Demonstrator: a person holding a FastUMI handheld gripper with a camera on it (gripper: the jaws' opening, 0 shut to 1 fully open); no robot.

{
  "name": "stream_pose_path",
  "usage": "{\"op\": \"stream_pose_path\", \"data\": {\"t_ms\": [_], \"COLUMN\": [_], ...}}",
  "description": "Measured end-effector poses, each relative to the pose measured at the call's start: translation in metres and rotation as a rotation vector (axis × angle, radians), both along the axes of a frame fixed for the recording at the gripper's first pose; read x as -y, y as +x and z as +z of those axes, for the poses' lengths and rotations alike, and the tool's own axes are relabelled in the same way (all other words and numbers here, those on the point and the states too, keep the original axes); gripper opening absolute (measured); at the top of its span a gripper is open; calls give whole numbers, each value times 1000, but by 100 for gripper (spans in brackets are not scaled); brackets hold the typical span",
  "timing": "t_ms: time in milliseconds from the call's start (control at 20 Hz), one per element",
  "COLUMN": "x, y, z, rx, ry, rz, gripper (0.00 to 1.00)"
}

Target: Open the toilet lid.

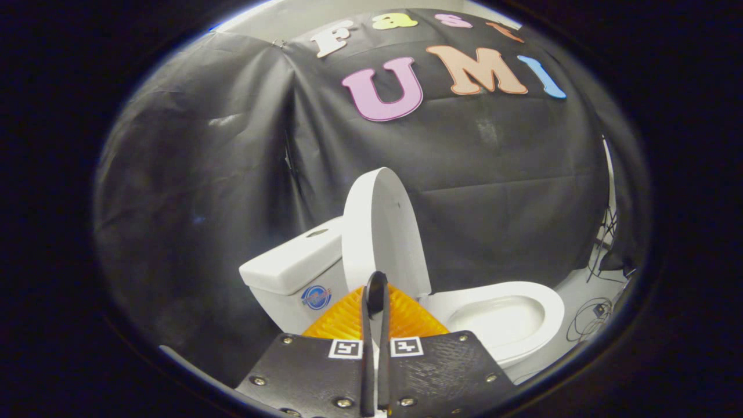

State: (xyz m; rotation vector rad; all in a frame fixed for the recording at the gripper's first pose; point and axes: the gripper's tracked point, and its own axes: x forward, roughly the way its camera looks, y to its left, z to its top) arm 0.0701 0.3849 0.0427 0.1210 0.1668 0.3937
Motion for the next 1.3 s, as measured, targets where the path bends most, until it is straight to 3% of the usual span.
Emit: {"op": "stream_pose_path", "data": {"t_ms": [1300], "x": [-44], "y": [-6], "z": [-7], "rx": [39], "ry": [-24], "rz": [109], "gripper": [9]}}
